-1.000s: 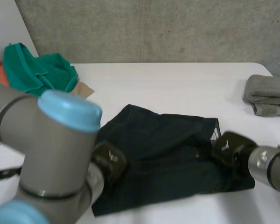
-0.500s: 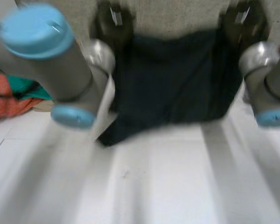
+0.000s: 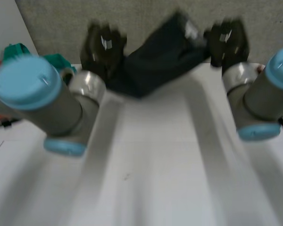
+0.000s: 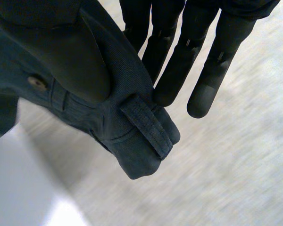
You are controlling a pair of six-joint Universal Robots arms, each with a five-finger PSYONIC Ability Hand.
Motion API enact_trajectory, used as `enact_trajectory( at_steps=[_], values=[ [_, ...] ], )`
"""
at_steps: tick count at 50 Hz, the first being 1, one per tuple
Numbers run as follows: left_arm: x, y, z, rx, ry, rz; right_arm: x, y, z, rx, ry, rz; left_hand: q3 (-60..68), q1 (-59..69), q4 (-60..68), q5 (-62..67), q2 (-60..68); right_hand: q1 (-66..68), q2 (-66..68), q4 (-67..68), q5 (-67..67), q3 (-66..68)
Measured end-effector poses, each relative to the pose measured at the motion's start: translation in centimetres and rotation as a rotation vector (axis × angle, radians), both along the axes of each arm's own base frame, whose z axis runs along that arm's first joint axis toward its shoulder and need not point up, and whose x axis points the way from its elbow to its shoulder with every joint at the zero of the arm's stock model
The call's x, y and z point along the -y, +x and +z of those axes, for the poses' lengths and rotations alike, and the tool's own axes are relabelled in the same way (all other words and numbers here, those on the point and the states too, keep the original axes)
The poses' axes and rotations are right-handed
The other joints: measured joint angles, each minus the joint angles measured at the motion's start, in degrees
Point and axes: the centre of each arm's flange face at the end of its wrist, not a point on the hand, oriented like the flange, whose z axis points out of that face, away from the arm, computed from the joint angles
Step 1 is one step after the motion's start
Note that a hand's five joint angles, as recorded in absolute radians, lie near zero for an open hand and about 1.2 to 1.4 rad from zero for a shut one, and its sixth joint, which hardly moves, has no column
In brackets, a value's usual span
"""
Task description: Fold the laundry.
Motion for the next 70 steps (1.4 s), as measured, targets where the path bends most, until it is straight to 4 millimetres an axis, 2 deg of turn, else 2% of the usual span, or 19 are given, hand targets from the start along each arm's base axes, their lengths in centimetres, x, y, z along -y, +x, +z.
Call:
enact_trajectory(
  at_steps=[4,5,8,10,11,16,19,22,29,39,48,59,62,64,67,70],
  values=[
    [-1.2,0.7,-7.4,0.107,0.189,0.007,-0.8,-0.4,-6.9,-0.113,0.169,0.005,0.0,0.0,0.0,0.0,0.0,0.0,0.0,0.0,0.0,0.0],
    [-2.0,1.1,-10.0,0.148,0.257,0.006,-1.5,-0.8,-9.6,-0.172,0.237,0.004,0.0,0.0,0.0,0.0,0.0,0.0,0.0,0.0,0.0,0.0],
    [-3.6,1.9,-13.2,0.206,0.348,0.003,-3.1,-1.7,-13.3,-0.279,0.340,0.002,-0.3,0.0,-0.3,-0.2,-0.4,0.0,0.0,0.0,0.0,0.0],
    [-4.2,2.2,-13.8,0.219,0.369,0.001,-3.8,-2.1,-14.1,-0.314,0.372,0.001,-0.9,-0.2,-1.2,-0.9,-1.4,0.0,0.0,0.0,0.0,0.0],
    [-4.8,2.4,-14.1,0.229,0.382,-0.002,-4.4,-2.5,-14.5,-0.342,0.399,-0.001,-5.3,-3.3,-5.6,-5.2,-6.0,0.0,0.0,0.0,0.0,0.0],
    [-7.3,3.2,-13.9,0.261,0.413,-0.024,-6.5,-4.5,-14.2,-0.413,0.504,-0.016,-18.7,-17.6,-19.2,-18.8,-19.3,-0.2,-0.3,-0.1,-0.1,-0.3],
    [-8.8,3.7,-13.6,0.281,0.432,-0.036,-7.6,-5.6,-13.5,-0.427,0.564,-0.021,-25.0,-23.6,-25.5,-25.2,-25.5,-10.7,-13.1,-13.4,-10.6,-13.9],
    [-10.4,4.4,-13.4,0.310,0.465,-0.042,-8.8,-6.9,-12.4,-0.423,0.638,-0.010,-26.5,-25.0,-27.2,-27.0,-27.1,-25.5,-28.3,-29.6,-26.9,-30.2],
    [-11.9,5.5,-13.2,0.345,0.503,-0.010,-9.9,-8.2,-10.8,-0.370,0.680,0.055,-26.5,-25.1,-27.2,-27.2,-27.3,-29.9,-33.5,-34.5,-32.6,-35.4],
    [-12.1,6.1,-13.1,0.341,0.516,0.032,-9.2,-9.2,-9.4,-0.338,0.620,0.132,-26.5,-25.0,-27.2,-27.1,-27.3,-30.6,-34.6,-35.1,-33.5,-36.1],
    [-11.9,5.9,-13.4,0.332,0.525,0.032,-8.0,-8.6,-9.4,-0.335,0.556,0.218,-25.7,-24.3,-25.9,-25.6,-26.0,-32.0,-36.0,-36.5,-34.5,-37.4],
    [-11.8,5.1,-13.1,0.293,0.525,0.005,-5.9,-6.9,-12.5,-0.391,0.541,0.290,-24.9,-22.9,-25.4,-25.1,-25.4,-33.5,-37.6,-38.4,-36.3,-38.9],
    [-11.6,5.0,-12.9,0.280,0.525,0.006,-5.2,-6.8,-13.6,-0.423,0.538,0.288,-34.7,-33.3,-35.3,-35.2,-35.4,-33.3,-37.3,-38.2,-34.7,-38.7],
    [-11.6,5.1,-12.7,0.269,0.525,0.008,-4.8,-6.8,-14.0,-0.437,0.535,0.284,-38.4,-36.9,-39.2,-39.1,-39.3,-23.7,-27.3,-28.4,-24.6,-28.8],
    [-11.4,5.3,-12.1,0.232,0.526,0.017,-4.2,-6.9,-14.5,-0.455,0.527,0.271,-45.8,-43.5,-46.6,-46.4,-46.4,-4.9,-3.0,-4.7,-2.4,-5.3],
    [-11.2,5.7,-11.3,0.182,0.530,0.027,-3.9,-7.1,-14.5,-0.450,0.526,0.262,-51.1,-48.5,-51.8,-51.9,-51.7,-4.7,-0.3,-0.6,1.2,-1.6]
  ],
)
